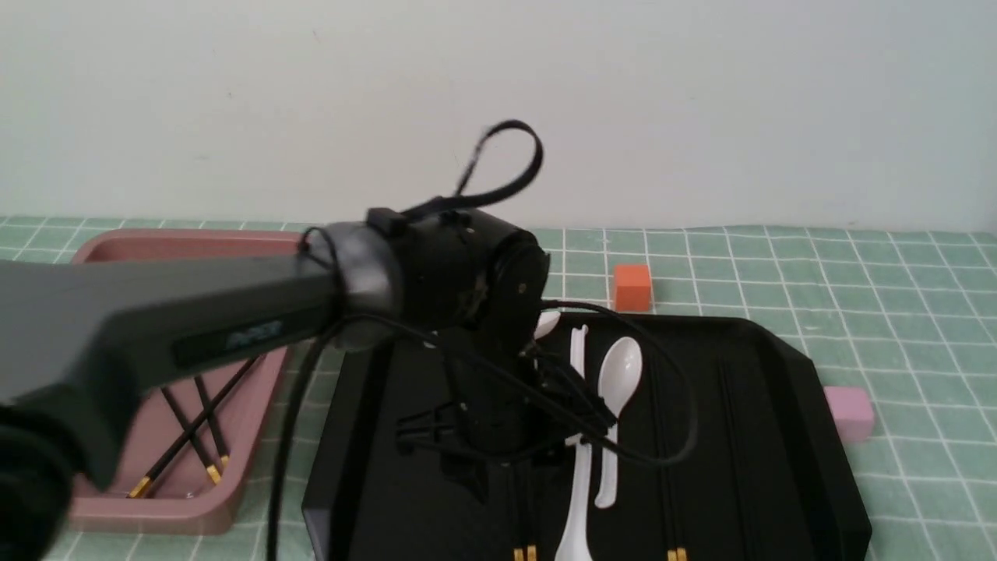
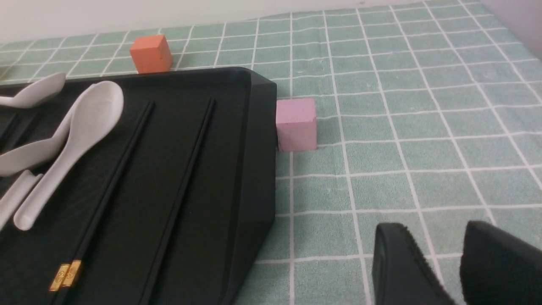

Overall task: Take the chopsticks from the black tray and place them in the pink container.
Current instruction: 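Reach over to the black tray and grasp a pair of chopsticks with the left gripper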

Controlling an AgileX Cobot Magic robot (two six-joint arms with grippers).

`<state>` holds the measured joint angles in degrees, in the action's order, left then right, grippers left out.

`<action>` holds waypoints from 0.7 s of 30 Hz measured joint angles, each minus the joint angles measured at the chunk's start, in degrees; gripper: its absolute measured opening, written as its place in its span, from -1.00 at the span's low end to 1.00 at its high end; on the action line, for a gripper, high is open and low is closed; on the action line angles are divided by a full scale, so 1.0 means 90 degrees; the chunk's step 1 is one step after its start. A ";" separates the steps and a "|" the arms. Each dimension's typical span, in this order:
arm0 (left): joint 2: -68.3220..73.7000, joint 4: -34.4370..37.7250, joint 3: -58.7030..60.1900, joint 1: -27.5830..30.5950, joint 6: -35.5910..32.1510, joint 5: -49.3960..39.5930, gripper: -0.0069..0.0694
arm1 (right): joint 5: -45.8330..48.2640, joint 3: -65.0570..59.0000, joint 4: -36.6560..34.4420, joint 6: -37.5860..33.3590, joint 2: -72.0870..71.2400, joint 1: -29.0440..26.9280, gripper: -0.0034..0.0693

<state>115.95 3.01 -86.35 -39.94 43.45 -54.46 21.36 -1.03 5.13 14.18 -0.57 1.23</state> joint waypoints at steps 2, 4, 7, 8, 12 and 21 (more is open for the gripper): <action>0.0197 -0.0013 -0.0146 0.0000 0.0000 0.0057 0.14 | 0.0000 0.0000 0.0000 0.0000 0.0000 0.0000 -0.25; 0.0351 -0.0020 -0.0203 0.0000 0.0000 0.0119 0.14 | 0.0000 0.0000 0.0000 0.0000 0.0000 0.0000 -0.25; 0.0517 -0.0079 -0.0234 0.0000 0.0000 0.0289 0.14 | 0.0000 0.0000 0.0000 0.0000 0.0000 0.0000 -0.25; 0.0588 -0.0128 -0.0234 0.0000 0.0000 0.0342 0.14 | 0.0000 0.0000 0.0000 0.0000 0.0000 0.0000 -0.25; 0.0668 -0.0276 -0.0284 0.0000 0.0007 0.0362 0.13 | 0.0000 0.0000 0.0000 0.0000 0.0000 0.0000 -0.25; 0.0695 -0.0635 -0.0298 -0.0033 0.0013 0.0205 -0.26 | 0.0000 0.0000 0.0000 0.0000 0.0000 0.0000 -0.25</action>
<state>122.20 -2.70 -89.04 -40.24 43.57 -52.61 21.36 -1.03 5.13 14.18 -0.57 1.23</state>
